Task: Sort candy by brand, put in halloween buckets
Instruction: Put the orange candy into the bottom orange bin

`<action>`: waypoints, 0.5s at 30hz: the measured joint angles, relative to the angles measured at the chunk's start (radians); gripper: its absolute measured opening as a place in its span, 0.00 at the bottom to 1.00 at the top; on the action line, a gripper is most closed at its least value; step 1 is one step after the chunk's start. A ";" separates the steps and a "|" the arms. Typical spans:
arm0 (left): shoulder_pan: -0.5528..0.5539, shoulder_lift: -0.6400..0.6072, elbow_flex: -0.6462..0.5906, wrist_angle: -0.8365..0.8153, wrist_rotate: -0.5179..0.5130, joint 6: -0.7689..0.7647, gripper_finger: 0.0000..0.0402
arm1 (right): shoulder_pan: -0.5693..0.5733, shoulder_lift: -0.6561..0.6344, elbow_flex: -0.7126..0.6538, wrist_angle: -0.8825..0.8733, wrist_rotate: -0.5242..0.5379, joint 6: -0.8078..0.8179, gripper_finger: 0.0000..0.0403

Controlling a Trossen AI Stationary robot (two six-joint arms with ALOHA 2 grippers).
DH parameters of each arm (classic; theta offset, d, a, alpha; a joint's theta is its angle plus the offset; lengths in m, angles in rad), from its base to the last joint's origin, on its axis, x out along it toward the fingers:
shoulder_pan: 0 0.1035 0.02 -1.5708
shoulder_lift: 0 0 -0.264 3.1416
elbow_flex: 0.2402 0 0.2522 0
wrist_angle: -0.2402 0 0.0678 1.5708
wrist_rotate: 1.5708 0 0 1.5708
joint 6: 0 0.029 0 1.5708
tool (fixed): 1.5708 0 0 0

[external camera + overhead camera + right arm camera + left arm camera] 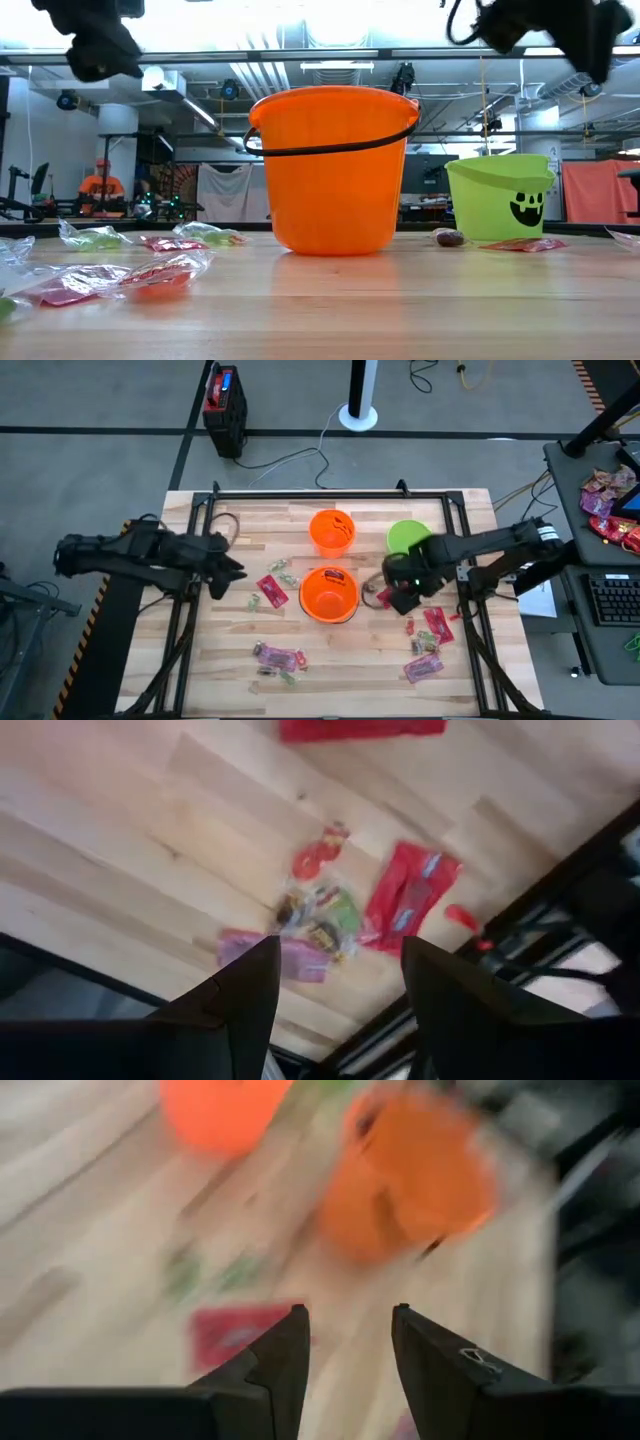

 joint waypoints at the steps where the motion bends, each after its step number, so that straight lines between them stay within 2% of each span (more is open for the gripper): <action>1: 0.000 0.031 0.031 -0.035 -0.005 0.027 0.32 | 0.025 -0.006 -0.021 0.012 0.004 0.039 0.50; 3: 0.000 0.073 0.065 -0.046 -0.008 0.084 0.32 | 0.066 -0.019 -0.070 0.048 0.006 0.102 0.50; 6: 0.000 0.112 0.078 0.023 -0.026 0.151 0.32 | 0.100 -0.024 -0.165 0.168 0.021 0.183 0.50; 9: 0.000 0.127 0.074 0.078 -0.067 0.166 0.32 | 0.119 -0.010 -0.276 0.311 0.047 0.242 0.50; 15: 0.000 0.131 0.069 0.078 -0.114 0.160 0.32 | 0.120 0.041 -0.448 0.552 0.052 0.296 0.50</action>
